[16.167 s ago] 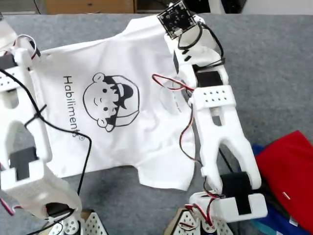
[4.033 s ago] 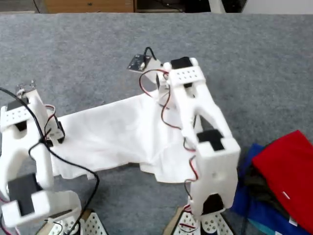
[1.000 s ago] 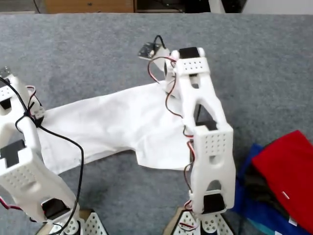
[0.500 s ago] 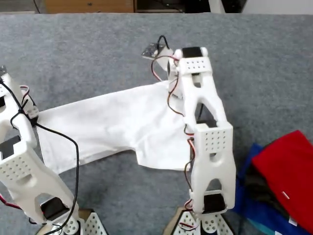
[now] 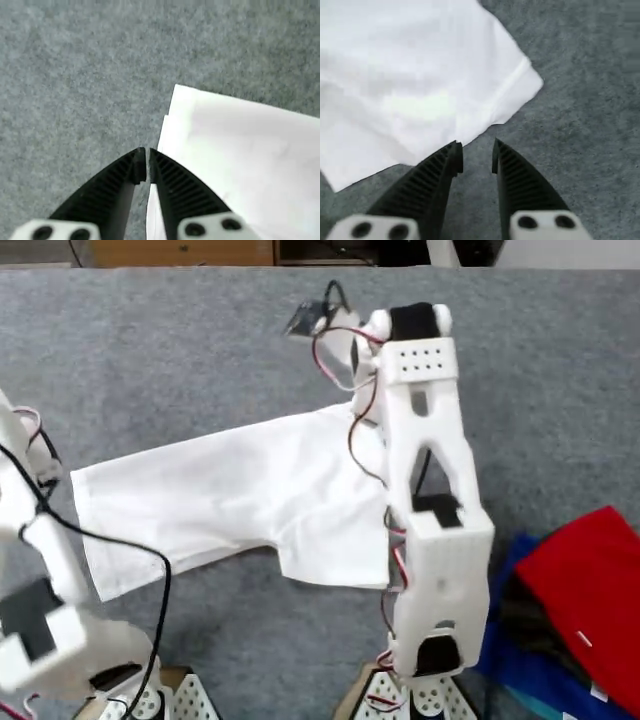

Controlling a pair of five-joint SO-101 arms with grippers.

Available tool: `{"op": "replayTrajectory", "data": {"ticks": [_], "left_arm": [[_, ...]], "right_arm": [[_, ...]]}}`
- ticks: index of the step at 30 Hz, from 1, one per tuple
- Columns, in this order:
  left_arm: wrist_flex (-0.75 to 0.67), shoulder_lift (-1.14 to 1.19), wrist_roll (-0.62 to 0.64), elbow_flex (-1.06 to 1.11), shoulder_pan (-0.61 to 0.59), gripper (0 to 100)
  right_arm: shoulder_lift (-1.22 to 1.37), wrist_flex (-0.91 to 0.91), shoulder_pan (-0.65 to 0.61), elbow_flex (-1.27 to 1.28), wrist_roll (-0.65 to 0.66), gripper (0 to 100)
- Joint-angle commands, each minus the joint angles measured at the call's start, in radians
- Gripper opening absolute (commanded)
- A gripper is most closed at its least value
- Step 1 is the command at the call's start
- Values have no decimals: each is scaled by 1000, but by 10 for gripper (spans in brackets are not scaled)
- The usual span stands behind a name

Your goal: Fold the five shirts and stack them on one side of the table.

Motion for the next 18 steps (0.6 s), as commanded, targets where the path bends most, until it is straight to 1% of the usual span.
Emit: {"op": "replayTrajectory", "data": {"ticks": [1, 3, 6, 9, 12, 15, 18], "left_arm": [[-48, -151, -12, 127, -29, 98], [-49, -186, -15, 166, -37, 114], [-51, -196, -18, 172, -69, 117], [-52, -194, -52, 147, -92, 117], [-51, -194, -75, 143, -95, 117], [-51, -194, -74, 150, -97, 117], [-52, -194, -72, 157, -97, 117]], "right_arm": [[-274, 11, -56, 309, 46, 124], [-398, -21, -87, 492, 52, 125], [-576, -126, -130, 768, 54, 126], [-705, -226, -214, 1038, 58, 127], [-759, -348, -289, 1253, 60, 127], [-759, -457, -328, 1385, 58, 128], [-759, -516, -343, 1472, 58, 178]]}}
